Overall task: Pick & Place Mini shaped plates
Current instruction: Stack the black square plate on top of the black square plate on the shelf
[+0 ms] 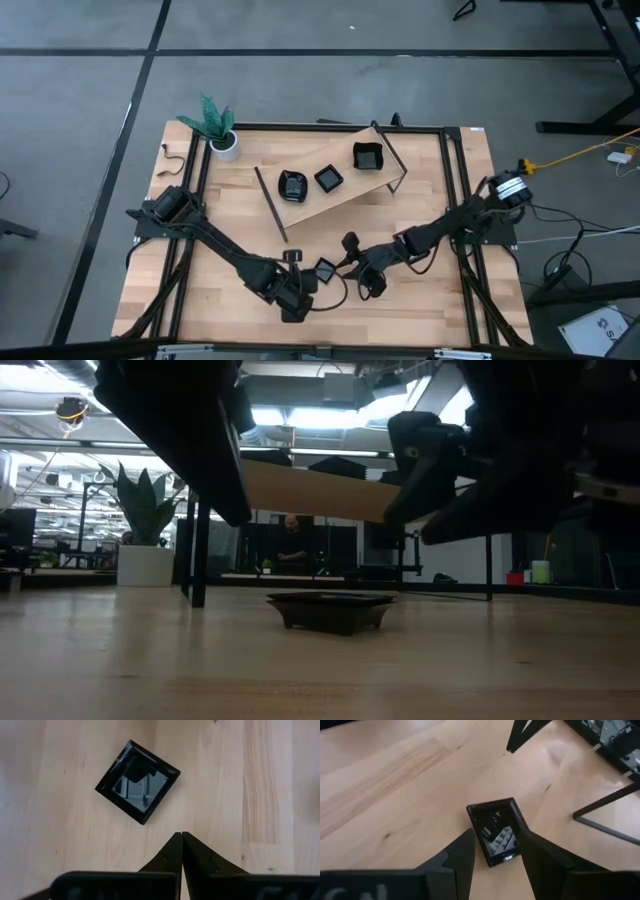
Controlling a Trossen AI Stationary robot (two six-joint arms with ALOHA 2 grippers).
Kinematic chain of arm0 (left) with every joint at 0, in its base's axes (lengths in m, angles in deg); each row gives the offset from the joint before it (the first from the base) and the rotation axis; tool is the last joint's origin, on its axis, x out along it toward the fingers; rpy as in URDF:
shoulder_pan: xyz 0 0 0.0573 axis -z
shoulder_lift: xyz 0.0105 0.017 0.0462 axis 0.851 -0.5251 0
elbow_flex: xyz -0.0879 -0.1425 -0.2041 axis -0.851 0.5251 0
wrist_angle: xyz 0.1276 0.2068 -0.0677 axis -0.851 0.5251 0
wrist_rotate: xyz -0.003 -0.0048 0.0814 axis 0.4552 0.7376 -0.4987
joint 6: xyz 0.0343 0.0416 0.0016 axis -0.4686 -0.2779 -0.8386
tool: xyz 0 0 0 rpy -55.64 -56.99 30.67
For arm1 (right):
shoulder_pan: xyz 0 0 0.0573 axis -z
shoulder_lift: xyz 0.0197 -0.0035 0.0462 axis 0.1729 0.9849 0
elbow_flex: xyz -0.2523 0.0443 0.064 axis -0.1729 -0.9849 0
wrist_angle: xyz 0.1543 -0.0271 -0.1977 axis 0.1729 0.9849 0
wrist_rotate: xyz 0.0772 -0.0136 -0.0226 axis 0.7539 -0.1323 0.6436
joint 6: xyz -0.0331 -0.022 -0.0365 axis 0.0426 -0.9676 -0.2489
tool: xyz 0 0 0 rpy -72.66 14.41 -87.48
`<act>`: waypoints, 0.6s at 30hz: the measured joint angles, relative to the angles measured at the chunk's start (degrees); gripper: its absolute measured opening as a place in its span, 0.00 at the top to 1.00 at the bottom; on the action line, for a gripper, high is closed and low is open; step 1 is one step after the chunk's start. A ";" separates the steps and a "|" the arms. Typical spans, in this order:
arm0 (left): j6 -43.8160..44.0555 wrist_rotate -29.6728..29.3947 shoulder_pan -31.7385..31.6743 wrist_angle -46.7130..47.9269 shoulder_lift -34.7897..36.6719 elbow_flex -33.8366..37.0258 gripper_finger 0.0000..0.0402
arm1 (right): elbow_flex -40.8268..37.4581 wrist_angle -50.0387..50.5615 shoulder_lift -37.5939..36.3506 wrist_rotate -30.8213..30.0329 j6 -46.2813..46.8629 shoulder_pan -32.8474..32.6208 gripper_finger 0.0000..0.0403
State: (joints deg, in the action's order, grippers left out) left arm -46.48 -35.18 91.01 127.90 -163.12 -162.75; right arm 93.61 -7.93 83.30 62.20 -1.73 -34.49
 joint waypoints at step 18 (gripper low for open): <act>-0.61 -2.07 0.00 0.02 0.00 0.02 0.99 | 4.76 0.13 8.08 -0.17 -3.23 -0.02 0.62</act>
State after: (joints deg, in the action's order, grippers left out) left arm -47.09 -37.25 91.01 127.92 -163.12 -162.73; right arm 98.37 -7.80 91.38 62.03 -4.97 -34.51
